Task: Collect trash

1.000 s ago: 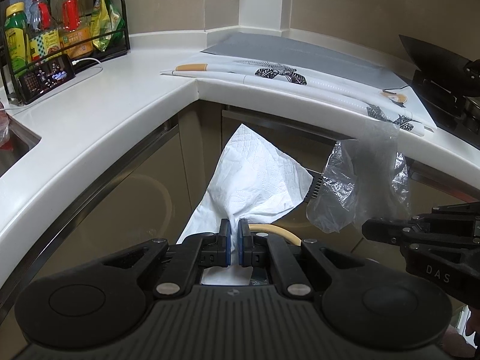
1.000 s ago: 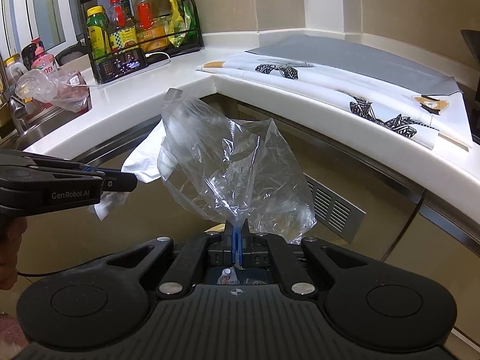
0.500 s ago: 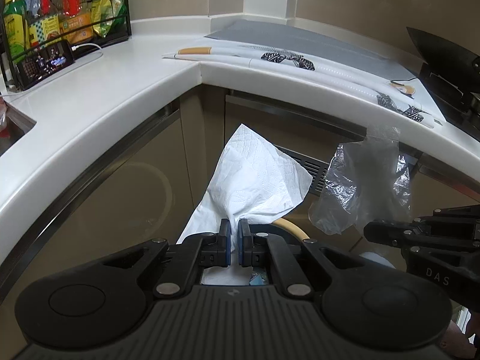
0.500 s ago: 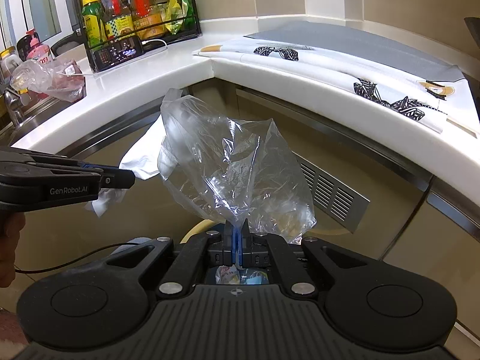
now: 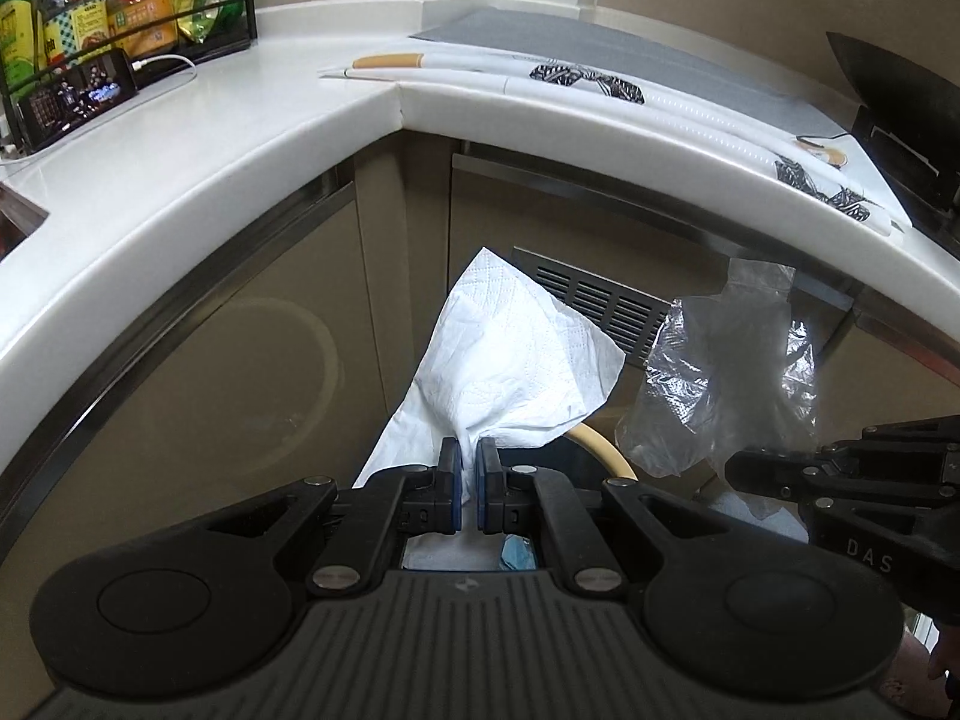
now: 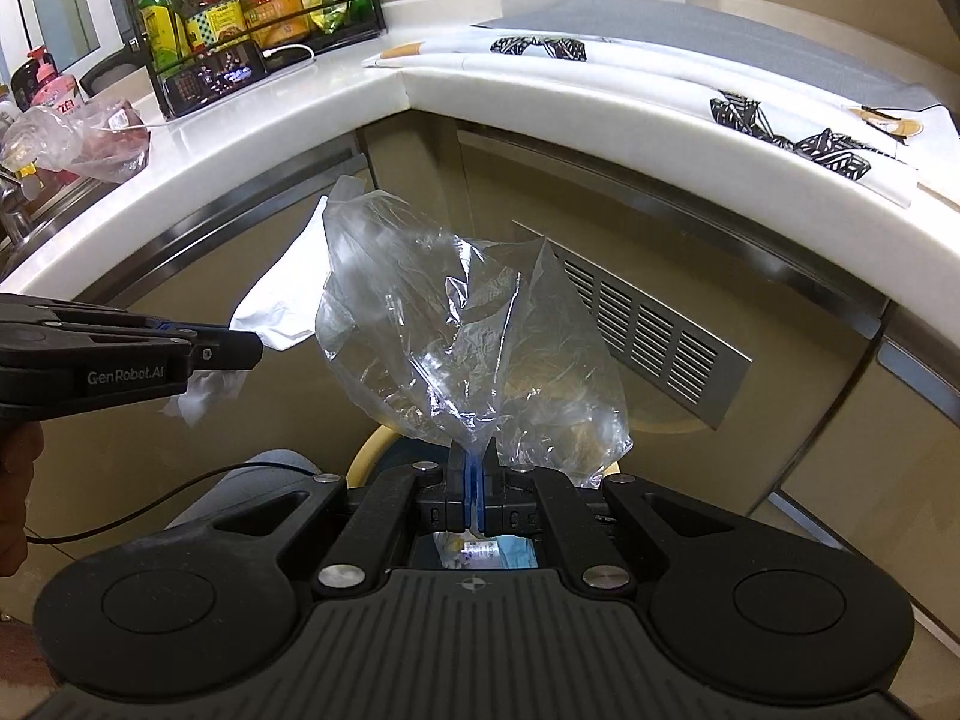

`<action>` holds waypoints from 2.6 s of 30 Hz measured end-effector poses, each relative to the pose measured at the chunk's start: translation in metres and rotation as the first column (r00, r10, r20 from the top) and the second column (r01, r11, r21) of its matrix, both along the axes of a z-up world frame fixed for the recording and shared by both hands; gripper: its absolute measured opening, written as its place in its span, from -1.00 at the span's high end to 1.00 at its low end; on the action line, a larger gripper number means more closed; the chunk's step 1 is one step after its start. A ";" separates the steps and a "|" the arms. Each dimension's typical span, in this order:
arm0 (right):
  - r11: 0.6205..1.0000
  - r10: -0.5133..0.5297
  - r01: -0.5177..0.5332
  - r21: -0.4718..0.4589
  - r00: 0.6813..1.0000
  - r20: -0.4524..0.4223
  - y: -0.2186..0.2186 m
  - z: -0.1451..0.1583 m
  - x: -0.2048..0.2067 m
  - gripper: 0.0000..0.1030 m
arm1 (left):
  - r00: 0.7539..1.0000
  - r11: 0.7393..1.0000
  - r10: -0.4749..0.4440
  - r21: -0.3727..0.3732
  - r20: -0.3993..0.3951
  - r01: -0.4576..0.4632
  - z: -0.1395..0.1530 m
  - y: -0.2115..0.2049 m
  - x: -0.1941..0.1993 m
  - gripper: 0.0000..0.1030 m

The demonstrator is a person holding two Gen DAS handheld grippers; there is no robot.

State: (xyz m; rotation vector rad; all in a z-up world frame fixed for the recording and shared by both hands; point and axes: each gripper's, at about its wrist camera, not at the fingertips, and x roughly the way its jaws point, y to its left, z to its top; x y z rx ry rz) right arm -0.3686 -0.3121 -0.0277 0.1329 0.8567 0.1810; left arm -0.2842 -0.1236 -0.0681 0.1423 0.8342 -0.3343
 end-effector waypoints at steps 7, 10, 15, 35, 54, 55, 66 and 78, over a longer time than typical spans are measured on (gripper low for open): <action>1.000 -0.004 0.004 -0.001 0.999 -0.044 0.000 -0.013 0.013 0.96 | 0.999 1.000 0.004 0.003 -0.031 -0.004 -0.012 -0.003 0.011 0.91; 1.000 -0.004 0.004 -0.006 0.998 -0.063 0.001 -0.020 0.018 0.96 | 0.999 1.000 0.008 0.005 -0.045 -0.008 -0.018 -0.002 0.016 0.91; 1.000 -0.006 0.004 -0.018 0.995 -0.100 0.003 -0.034 0.029 0.96 | 0.997 1.000 0.017 0.010 -0.076 -0.016 -0.031 -0.003 0.026 0.91; 0.997 0.022 -0.041 -0.070 0.966 -0.257 0.011 -0.115 0.080 0.96 | 0.966 0.991 0.036 0.132 -0.256 -0.002 -0.125 -0.030 0.076 0.91; 0.997 0.000 -0.030 -0.077 0.933 -0.359 0.011 -0.158 0.111 0.93 | 0.935 0.979 0.040 0.201 -0.352 0.034 -0.171 -0.040 0.097 0.90; 0.997 -0.003 -0.027 -0.076 0.933 -0.361 0.011 -0.159 0.112 0.93 | 0.935 0.978 0.036 0.204 -0.352 0.039 -0.172 -0.043 0.098 0.90; 0.996 -0.051 0.023 -0.088 0.941 -0.333 0.004 -0.153 0.111 -0.43 | 0.959 0.961 0.056 0.275 -0.277 0.024 -0.153 -0.049 0.089 -0.99; 0.997 -0.077 0.071 -0.042 0.983 -0.169 -0.001 -0.075 0.067 -0.72 | 0.982 0.976 0.079 0.216 -0.173 -0.041 -0.061 -0.033 0.042 -0.99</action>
